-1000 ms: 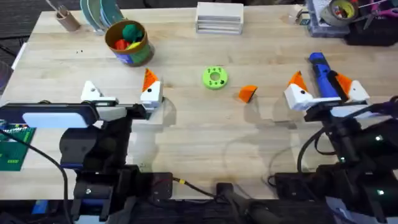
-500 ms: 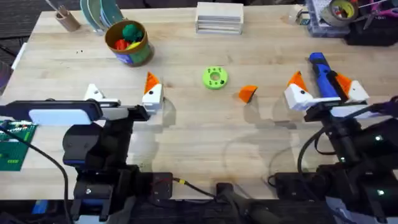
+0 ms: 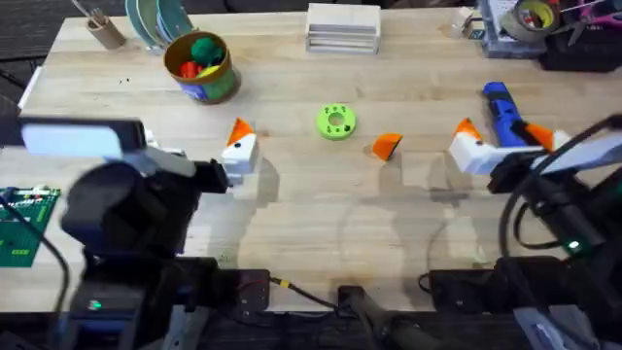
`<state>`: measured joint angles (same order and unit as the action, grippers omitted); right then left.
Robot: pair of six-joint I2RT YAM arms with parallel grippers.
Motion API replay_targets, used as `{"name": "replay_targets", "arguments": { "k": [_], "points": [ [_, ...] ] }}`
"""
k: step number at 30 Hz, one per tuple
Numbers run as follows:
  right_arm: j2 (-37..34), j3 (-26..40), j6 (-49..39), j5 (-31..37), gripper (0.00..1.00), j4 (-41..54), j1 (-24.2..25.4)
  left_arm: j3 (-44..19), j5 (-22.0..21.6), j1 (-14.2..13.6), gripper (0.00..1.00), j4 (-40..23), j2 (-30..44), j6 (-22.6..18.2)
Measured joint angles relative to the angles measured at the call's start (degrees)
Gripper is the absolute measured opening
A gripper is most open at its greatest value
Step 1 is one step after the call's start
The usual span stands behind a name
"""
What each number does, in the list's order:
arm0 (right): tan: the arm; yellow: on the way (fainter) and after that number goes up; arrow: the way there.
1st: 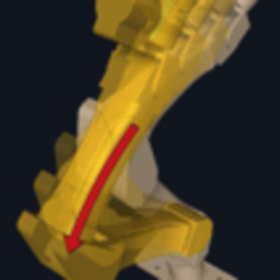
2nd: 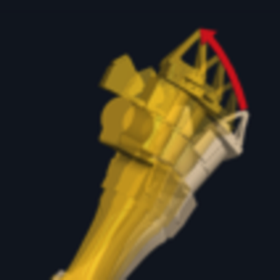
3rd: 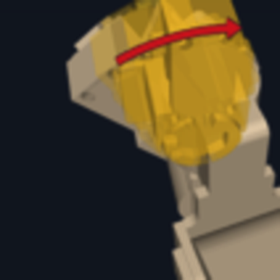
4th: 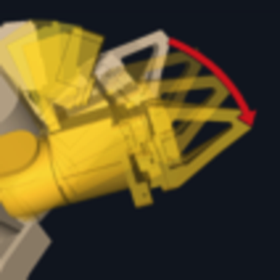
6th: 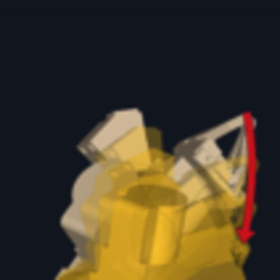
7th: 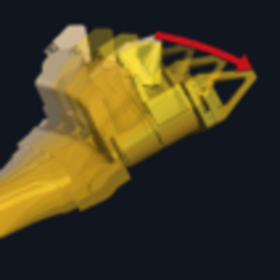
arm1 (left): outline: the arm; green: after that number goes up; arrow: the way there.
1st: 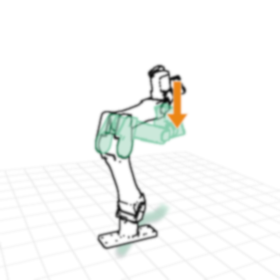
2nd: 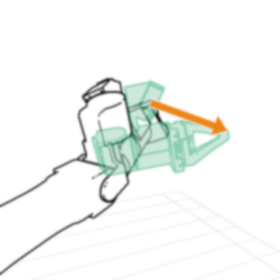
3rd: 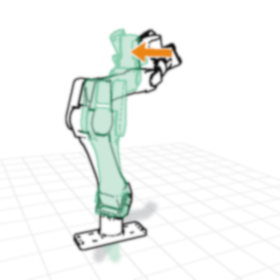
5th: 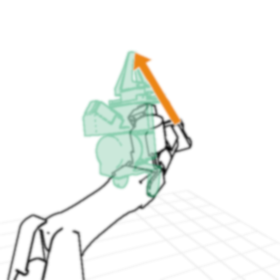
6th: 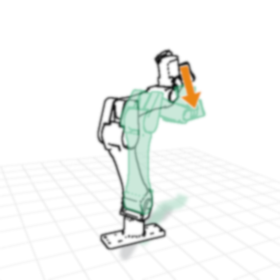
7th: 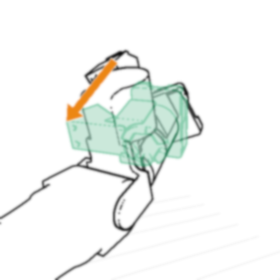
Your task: Pick up the gripper from the table and insert it into the empty holder that is missing its gripper. Then pick up a screw, insert it into the mounting hole, and use the screwdriver to tighten it. Finally, clean up the table by picking up the vegetable and placing it into the bucket.
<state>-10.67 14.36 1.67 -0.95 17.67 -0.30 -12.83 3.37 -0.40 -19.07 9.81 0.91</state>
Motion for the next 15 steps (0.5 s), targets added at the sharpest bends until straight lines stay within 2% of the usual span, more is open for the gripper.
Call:
{"name": "replay_targets", "arguments": {
  "k": [4, 10, 15],
  "points": [
    [-8.90, 7.72, 0.02, -0.75, 0.992, 1.85, 0.00, -8.54, 0.12, 0.00, 0.992, -5.07, 9.43, 0.00],
    [-22.32, 19.17, 0.04, -2.45, 0.992, 11.15, 0.00, -22.60, 0.54, 0.00, 0.993, -16.23, 24.58, 0.00],
    [-29.90, 26.94, 0.02, -3.05, 0.992, 16.66, 0.00, -29.01, 4.00, 0.00, 0.993, -18.89, 33.79, 0.00]
  ]
}}
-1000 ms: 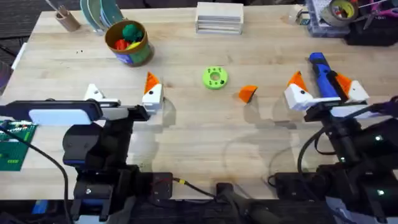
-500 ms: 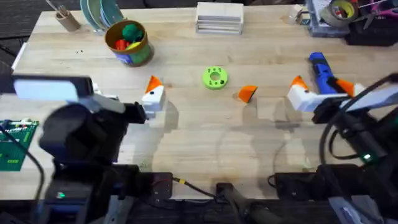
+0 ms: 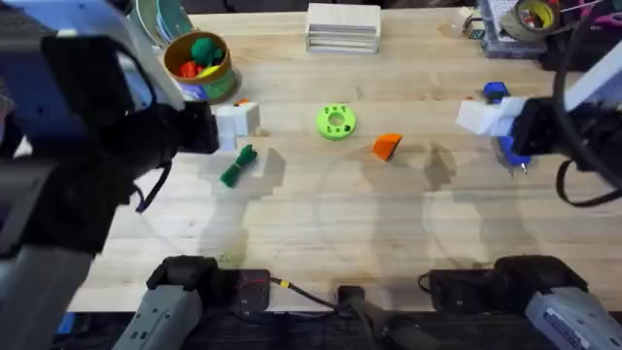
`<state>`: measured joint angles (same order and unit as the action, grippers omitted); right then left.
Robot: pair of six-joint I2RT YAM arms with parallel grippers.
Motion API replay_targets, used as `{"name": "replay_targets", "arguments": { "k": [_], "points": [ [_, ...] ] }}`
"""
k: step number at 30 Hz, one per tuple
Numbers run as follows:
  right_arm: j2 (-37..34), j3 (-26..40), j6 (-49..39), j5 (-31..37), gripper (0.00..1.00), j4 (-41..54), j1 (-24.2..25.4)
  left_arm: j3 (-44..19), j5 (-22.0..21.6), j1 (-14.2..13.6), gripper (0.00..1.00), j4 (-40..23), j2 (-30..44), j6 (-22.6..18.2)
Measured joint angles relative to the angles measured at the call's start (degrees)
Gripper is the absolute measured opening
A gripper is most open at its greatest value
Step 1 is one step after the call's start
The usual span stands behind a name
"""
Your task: Pick up the gripper from the table and insert it into the empty holder that is missing its gripper. Then pick up a screw, insert it into the mounting hole, and use the screwdriver to tighten it. Finally, clean up the table by picking up the vegetable and placing it into the bucket.
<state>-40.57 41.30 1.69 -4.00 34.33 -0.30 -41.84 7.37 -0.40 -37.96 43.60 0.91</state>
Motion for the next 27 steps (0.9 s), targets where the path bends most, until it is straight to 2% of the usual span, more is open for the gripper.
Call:
{"name": "replay_targets", "arguments": {
  "k": [9, 20, 22, 24, 25, 27],
  "points": [
    [-1.91, 2.27, 0.00, -0.15, 0.992, 0.01, 0.00, -0.49, 4.44, 0.00, 0.993, -4.65, 8.02, 0.02],
    [-1.91, 2.27, 0.00, -0.15, 0.992, 0.04, 0.00, -0.51, 5.08, 0.00, 0.995, -6.19, 27.31, -0.73],
    [-1.91, 2.27, 0.00, -0.15, 0.993, 0.04, 0.00, -0.51, 5.08, 0.00, 0.932, -5.93, 30.00, -1.15],
    [-1.91, 2.27, 0.00, -0.15, 0.992, 0.04, 0.00, -0.51, 5.12, 0.00, 0.774, -5.47, 31.91, -1.46],
    [-1.91, 2.27, 0.00, -0.15, 0.992, 0.04, 0.00, -0.51, 5.13, 0.00, 0.672, -5.28, 32.28, -1.55],
    [-1.91, 2.27, 0.00, -0.15, 0.992, 0.04, 0.00, -0.51, 5.18, 0.00, 0.392, -4.92, 32.50, -1.75]
  ]
}}
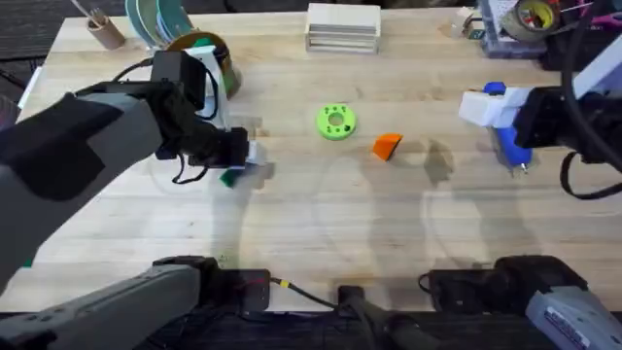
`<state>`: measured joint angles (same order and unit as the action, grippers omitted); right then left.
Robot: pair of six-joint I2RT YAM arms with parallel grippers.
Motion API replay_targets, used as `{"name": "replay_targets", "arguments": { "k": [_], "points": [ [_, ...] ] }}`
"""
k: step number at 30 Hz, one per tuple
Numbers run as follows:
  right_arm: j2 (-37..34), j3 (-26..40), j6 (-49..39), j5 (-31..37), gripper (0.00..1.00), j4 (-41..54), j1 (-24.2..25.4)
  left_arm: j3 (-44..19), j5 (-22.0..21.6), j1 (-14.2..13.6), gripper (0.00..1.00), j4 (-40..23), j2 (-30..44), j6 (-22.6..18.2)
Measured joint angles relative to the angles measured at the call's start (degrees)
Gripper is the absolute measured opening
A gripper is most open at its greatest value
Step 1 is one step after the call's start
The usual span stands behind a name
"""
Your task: Pick up the gripper from the table and insert it into the empty holder that is missing its gripper. Then pick up a screw, insert it into the mounting hole, and use the screwdriver to tighten it. Finally, clean up the table by picking up the vegetable and placing it into the bucket.
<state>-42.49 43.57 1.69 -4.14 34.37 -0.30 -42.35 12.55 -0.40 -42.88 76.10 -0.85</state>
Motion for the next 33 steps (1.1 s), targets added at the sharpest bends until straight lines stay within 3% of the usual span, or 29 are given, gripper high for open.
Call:
{"name": "replay_targets", "arguments": {
  "k": [2, 3, 8, 12, 13, 18, 19, 22, 23, 24, 28, 29, 33],
  "points": [
    [0.01, 0.00, 0.00, 0.00, 0.991, 0.00, 0.00, 0.00, 0.05, 0.00, 0.092, 0.06, -0.19, -0.13],
    [0.01, 0.00, 0.00, 0.00, 0.992, 0.00, 0.00, 0.00, 0.04, 0.00, 0.025, 0.06, -0.42, -0.42],
    [0.01, 0.00, 0.00, 0.00, 0.991, 0.16, 0.00, 0.00, 0.12, 0.00, 0.011, 0.18, -3.97, -0.44],
    [0.01, 0.00, 0.00, 0.00, 0.992, 0.44, 0.00, -0.60, 0.10, -0.89, 0.012, -0.41, -10.94, -0.43],
    [0.00, 0.00, 0.00, 0.00, 0.992, 0.44, 0.00, -1.19, 0.09, -1.55, 0.054, -0.36, -13.25, -0.67],
    [0.01, 0.00, 0.02, 0.00, 0.992, 0.44, 0.00, -5.40, 0.14, -4.85, 0.817, 1.89, -25.03, -0.66],
    [0.01, 0.00, 0.02, 0.00, 0.992, 0.45, 0.00, -5.85, 0.18, -5.29, 0.913, 2.50, -27.19, -0.48],
    [0.01, 0.00, 0.02, -0.01, 0.992, 0.44, 0.00, -6.25, 0.32, -6.25, 0.952, 4.05, -33.70, -0.52],
    [0.01, 0.00, 0.02, 0.00, 0.992, 0.44, 0.00, -6.25, 0.35, -6.37, 0.938, 4.30, -35.62, -0.45],
    [0.01, 0.00, 0.02, 0.00, 0.992, 0.46, 0.00, -6.25, 0.34, -6.43, 0.857, 4.58, -37.30, -0.39],
    [0.01, 0.00, 0.02, 0.00, 0.991, 0.44, 0.00, -6.25, 0.36, -6.43, 0.223, 6.03, -42.10, -0.45],
    [0.01, 0.00, 0.02, 0.00, 0.991, 0.46, 0.00, -6.25, 0.34, -6.44, 0.124, 6.67, -42.79, -0.68],
    [0.01, 0.00, 0.00, 0.00, 0.991, 0.46, 0.00, -6.25, 0.34, -6.43, 0.733, 10.30, -44.83, -0.15]
  ]
}}
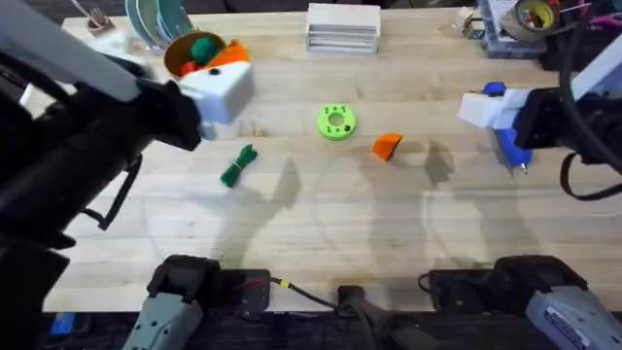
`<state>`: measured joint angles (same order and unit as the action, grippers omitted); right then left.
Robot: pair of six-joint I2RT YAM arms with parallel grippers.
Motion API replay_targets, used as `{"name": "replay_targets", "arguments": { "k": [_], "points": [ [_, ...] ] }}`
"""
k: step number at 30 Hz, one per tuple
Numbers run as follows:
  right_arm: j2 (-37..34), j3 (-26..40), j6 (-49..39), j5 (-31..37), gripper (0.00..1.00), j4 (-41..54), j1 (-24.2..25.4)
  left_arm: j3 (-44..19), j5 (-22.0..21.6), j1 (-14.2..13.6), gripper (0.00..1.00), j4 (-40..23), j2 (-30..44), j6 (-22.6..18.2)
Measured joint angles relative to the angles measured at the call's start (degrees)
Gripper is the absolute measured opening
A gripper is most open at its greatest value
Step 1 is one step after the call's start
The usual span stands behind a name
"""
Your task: Pick up the gripper from the table and insert it into the empty holder that is missing its gripper. Then pick up a screw, insert it into the mounting hole, and use the screwdriver to tighten it. Finally, clean up the table by picking up the vegetable and placing it into the bucket.
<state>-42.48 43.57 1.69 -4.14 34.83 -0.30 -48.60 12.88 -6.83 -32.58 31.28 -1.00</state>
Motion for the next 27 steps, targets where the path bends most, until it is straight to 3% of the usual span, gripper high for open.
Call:
{"name": "replay_targets", "arguments": {
  "k": [1, 3, 17, 27],
  "points": [
    [0.00, 0.00, 0.02, 0.00, 0.991, -0.01, 0.00, 0.00, 0.00, 0.00, 0.893, 0.69, -0.25, 0.10],
    [0.00, 0.00, 0.01, 0.00, 0.991, 0.00, 0.00, 0.00, 0.02, 0.00, 0.986, 1.15, -0.43, 0.41],
    [0.00, 0.00, 0.02, 0.00, 0.992, -0.01, 0.00, 0.00, 0.01, 0.00, 0.993, -0.85, -0.43, 0.42],
    [0.00, 0.00, 0.00, 0.00, 0.992, 0.00, 0.00, 0.73, 0.96, -0.35, 0.993, 7.65, -0.45, 1.47]
  ]
}}
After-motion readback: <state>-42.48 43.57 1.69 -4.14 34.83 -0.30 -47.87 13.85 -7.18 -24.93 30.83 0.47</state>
